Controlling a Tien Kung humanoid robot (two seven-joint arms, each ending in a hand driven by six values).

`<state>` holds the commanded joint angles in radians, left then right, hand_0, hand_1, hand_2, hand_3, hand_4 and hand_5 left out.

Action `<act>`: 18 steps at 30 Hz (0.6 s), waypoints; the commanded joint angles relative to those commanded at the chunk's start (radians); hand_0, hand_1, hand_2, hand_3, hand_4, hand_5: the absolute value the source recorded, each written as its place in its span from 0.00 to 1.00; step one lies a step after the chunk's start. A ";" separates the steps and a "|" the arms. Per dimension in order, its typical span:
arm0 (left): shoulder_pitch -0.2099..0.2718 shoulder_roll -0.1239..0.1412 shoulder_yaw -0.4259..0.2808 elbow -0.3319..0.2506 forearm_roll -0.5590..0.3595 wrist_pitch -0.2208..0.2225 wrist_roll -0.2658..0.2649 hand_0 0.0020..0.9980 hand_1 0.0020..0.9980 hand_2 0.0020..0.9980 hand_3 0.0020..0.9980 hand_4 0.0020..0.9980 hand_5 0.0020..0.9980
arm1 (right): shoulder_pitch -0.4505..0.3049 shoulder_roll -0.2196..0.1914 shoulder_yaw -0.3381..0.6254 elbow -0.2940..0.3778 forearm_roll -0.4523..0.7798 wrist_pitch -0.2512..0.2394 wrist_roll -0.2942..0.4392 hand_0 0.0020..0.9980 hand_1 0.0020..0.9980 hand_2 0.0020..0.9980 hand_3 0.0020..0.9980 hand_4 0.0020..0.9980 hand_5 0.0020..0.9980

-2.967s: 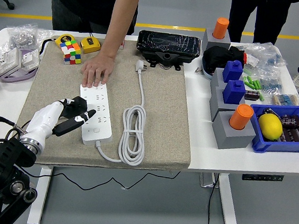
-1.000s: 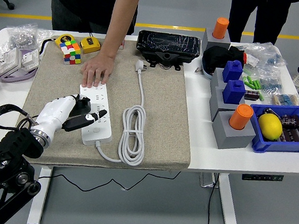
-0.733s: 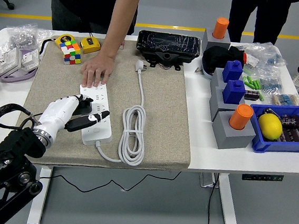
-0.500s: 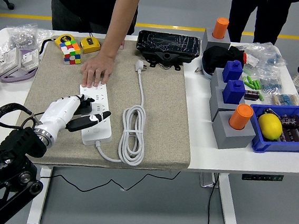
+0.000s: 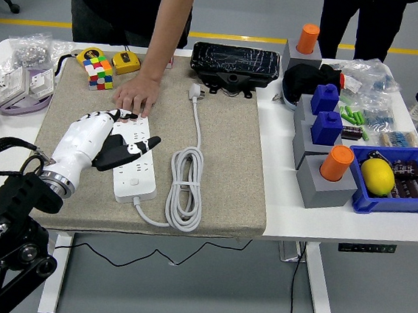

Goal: Pick up the plug,place it near the board,insert it into the board,press the button

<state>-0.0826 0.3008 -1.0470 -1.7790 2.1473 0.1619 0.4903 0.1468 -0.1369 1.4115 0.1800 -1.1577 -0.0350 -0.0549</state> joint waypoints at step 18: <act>0.044 0.038 -0.016 0.000 0.066 -0.372 0.093 0.18 0.07 0.16 0.77 0.60 0.00 | 0.001 -0.002 -0.001 0.000 0.000 0.000 -0.001 0.82 0.76 0.75 0.78 1.00 1.00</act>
<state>-0.0383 0.3386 -1.0625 -1.7790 2.2137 -0.2106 0.5833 0.1480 -0.1385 1.4107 0.1800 -1.1581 -0.0351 -0.0554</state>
